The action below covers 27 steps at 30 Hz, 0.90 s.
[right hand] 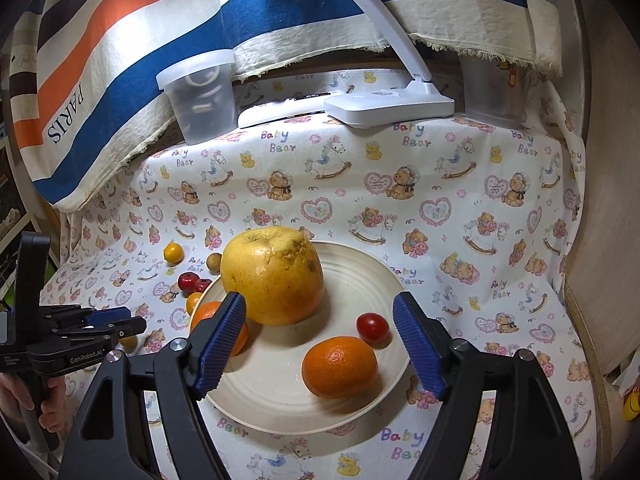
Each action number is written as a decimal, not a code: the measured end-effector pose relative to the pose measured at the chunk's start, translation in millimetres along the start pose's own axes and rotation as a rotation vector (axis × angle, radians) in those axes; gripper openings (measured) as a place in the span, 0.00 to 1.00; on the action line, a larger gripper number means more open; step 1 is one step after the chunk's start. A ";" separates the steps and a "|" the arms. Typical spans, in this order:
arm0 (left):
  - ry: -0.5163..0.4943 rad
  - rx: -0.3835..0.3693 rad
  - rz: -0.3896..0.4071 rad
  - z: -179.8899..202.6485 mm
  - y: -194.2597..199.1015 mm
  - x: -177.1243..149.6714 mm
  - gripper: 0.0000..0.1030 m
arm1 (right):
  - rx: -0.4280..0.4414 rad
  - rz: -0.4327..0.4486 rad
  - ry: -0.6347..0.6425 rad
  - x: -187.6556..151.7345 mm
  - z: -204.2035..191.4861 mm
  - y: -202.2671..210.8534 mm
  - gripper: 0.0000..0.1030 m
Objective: Organize fruits
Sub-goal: 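Lower the left gripper onto the small brown kiwi and close it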
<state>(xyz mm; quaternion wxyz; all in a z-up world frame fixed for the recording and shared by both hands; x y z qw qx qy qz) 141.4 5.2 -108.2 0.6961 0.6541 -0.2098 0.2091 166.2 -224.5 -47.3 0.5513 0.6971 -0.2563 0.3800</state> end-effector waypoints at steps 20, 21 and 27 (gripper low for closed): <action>-0.158 0.113 -0.111 -11.2 17.6 -11.1 0.52 | -0.017 -0.029 0.016 -5.0 -0.6 -8.9 0.75; -0.157 0.111 -0.129 -10.7 14.0 -13.4 0.46 | -0.018 -0.031 0.017 -5.5 -0.9 -9.5 0.75; -0.091 0.031 -0.156 -4.0 3.6 -15.5 0.24 | -0.021 -0.028 0.028 -5.5 -2.8 -8.1 0.75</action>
Point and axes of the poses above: each gripper's, at about its wrist camera, not at the fingertips, and y roughly against the way its jaws point, z to its right, x to its top, the point moved 8 cm from there along -y, roughly the way its jaws point, and after that the axes turned 1 degree about -x, right-handed, at the moved point
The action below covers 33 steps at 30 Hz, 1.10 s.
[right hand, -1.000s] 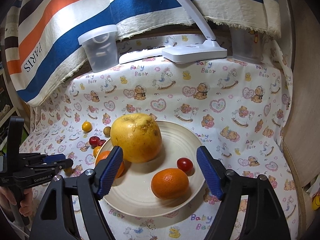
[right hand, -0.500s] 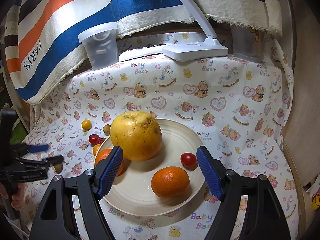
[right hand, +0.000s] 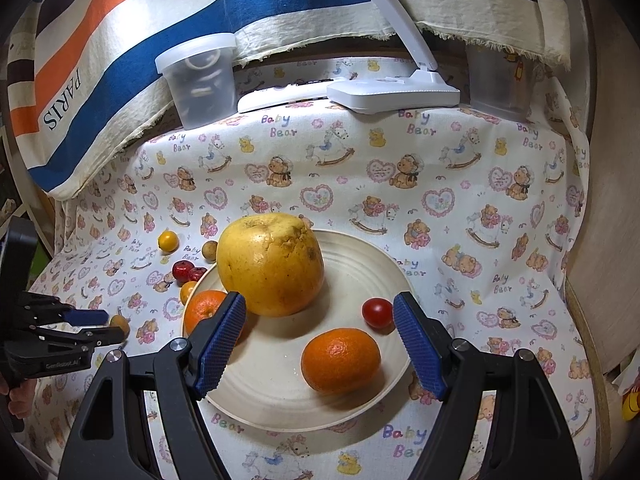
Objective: Organize fruits
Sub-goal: 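Lower the left gripper onto the small brown kiwi and close it, then grasp the dark red plum with the right gripper while the left holds the kiwi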
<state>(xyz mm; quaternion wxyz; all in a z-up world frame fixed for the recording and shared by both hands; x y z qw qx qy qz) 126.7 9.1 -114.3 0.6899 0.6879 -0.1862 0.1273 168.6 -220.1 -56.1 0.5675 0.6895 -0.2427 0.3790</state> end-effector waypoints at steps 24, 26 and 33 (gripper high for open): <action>0.242 -0.014 0.274 -70.4 37.8 31.4 0.22 | 0.061 -0.006 0.085 13.6 -59.9 15.1 0.75; 0.276 -0.024 0.265 -79.0 36.0 30.2 0.22 | 0.113 -0.043 0.089 13.7 -81.3 8.2 0.74; 0.345 0.017 0.246 -101.1 29.1 25.9 0.22 | 0.202 -0.157 0.204 9.5 -149.9 -29.1 0.66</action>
Point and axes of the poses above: each gripper's, at about its wrist camera, not at the fingertips, and y roughly against the way its jaws point, z to its right, x to its top, the point moved 8 cm from there along -y, roughly the way its jaws point, and after that the axes turned 1 degree about -x, right-handed, at the moved point
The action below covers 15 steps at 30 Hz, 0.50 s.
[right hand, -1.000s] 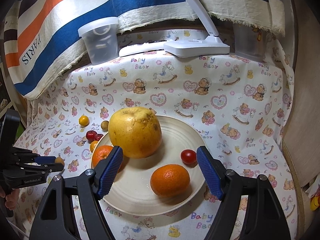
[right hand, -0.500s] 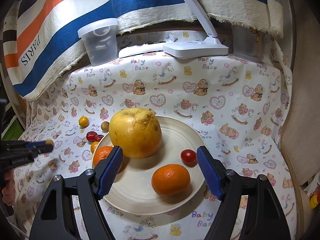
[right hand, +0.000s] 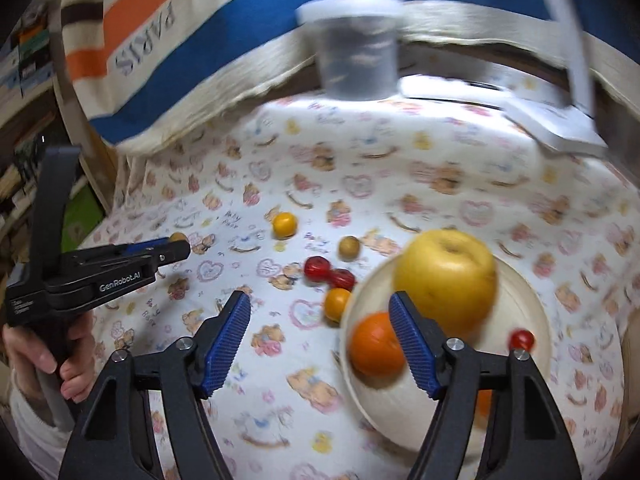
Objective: Organize fruits
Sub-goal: 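Grasp the dark red plum with the right gripper while the left holds the kiwi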
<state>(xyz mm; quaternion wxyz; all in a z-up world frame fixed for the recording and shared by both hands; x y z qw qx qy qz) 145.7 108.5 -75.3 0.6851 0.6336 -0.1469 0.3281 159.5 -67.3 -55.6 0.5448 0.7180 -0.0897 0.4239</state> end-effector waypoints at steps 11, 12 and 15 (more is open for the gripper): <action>0.047 0.047 -0.046 -21.0 -18.0 -1.7 0.22 | -0.091 -0.188 0.075 17.9 -15.0 -82.6 0.43; 0.045 0.044 -0.043 -19.8 -16.4 -1.1 0.22 | -0.100 -0.191 0.082 17.2 -15.1 -85.7 0.42; 0.042 0.035 -0.042 -17.4 -14.5 -0.6 0.22 | -0.144 -0.201 0.112 15.7 -14.4 -94.5 0.39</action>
Point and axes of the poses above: each gripper's, at about its wrist camera, not at the fingertips, and y roughly against the way its jaws point, z to its right, x to its top, the point moved 8 cm from there along -y, roughly the way its jaws point, and after that the axes turned 1 degree about -x, right-handed, at the moved point
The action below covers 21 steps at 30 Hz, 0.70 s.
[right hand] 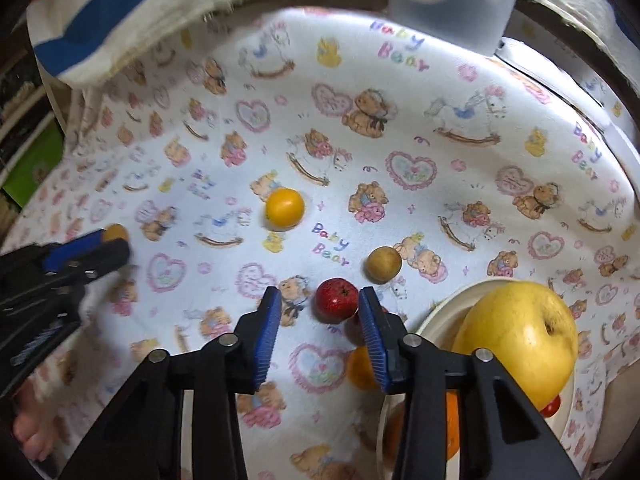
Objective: Organize fruits
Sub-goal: 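Grasp the dark red plum with the right gripper while the left holds the kiwi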
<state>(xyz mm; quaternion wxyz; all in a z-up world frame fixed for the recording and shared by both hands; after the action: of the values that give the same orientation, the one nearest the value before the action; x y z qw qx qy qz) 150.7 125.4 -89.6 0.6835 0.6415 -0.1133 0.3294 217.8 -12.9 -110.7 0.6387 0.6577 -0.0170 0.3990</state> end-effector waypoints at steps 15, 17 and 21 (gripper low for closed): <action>-0.012 -0.006 0.005 5.1 2.7 -2.5 0.22 | -0.085 -0.024 0.023 5.0 -6.0 -23.2 0.33; -0.007 -0.018 -0.002 5.7 2.1 -2.9 0.22 | -0.091 -0.024 0.023 4.1 -6.0 -24.9 0.29; -0.001 -0.042 0.008 7.6 4.4 -1.5 0.22 | -0.083 0.002 -0.032 0.5 -1.1 -20.8 0.27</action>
<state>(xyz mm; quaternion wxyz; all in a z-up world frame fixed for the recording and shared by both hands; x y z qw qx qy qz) 148.9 117.5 -85.7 0.6956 0.6266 -0.1232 0.3290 228.6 -7.9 -127.8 0.6648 0.6369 -0.0442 0.3879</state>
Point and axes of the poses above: each gripper's, at about its wrist camera, not at the fingertips, and y roughly against the way its jaws point, z to its right, x to its top, the point moved 8 cm from there along -y, roughly the way its jaws point, and after that the axes turned 1 degree about -x, right-handed, at the moved point
